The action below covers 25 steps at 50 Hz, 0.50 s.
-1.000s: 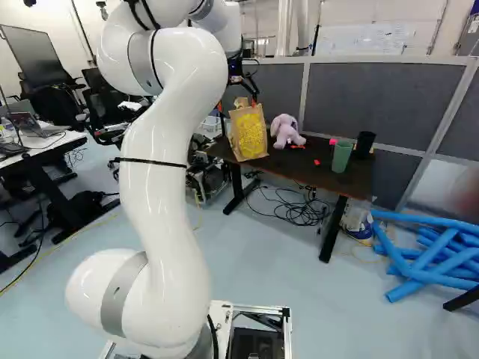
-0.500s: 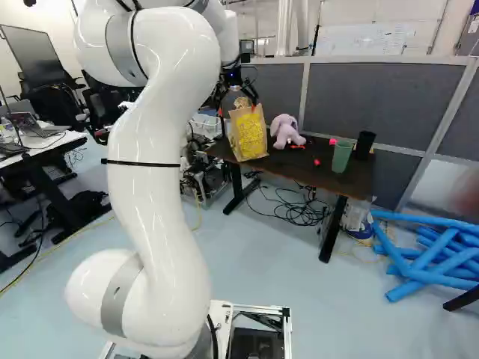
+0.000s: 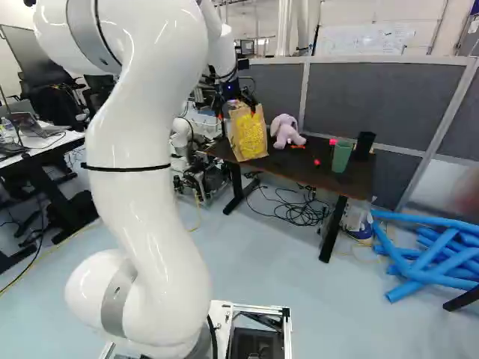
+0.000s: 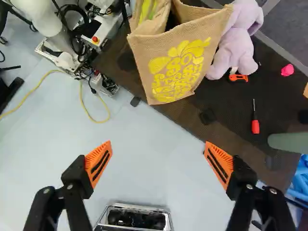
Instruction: Pick up the bag on the ground and place it on the table
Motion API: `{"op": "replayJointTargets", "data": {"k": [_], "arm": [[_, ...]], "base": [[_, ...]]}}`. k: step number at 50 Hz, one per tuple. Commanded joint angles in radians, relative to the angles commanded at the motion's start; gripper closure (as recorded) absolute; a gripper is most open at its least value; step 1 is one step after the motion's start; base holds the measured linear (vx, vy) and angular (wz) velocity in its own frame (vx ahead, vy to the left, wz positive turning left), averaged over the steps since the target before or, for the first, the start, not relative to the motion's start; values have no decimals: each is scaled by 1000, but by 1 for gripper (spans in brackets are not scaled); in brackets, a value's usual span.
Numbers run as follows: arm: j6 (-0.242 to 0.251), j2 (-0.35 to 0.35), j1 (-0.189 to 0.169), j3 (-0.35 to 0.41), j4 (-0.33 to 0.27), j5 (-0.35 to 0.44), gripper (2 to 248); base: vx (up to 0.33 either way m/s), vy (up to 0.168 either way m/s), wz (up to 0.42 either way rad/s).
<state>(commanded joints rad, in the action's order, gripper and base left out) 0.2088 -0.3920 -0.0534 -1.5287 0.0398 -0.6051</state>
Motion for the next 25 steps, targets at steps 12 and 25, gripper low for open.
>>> {"op": "replayJointTargets", "data": {"k": [12, 25], "arm": [[-23, 74, 6, 159, -4, 163, 3], [-49, 157, 12, 336, -9, 345, 3]], "base": [[0, 0, 0], [0, 0, 0]]}}
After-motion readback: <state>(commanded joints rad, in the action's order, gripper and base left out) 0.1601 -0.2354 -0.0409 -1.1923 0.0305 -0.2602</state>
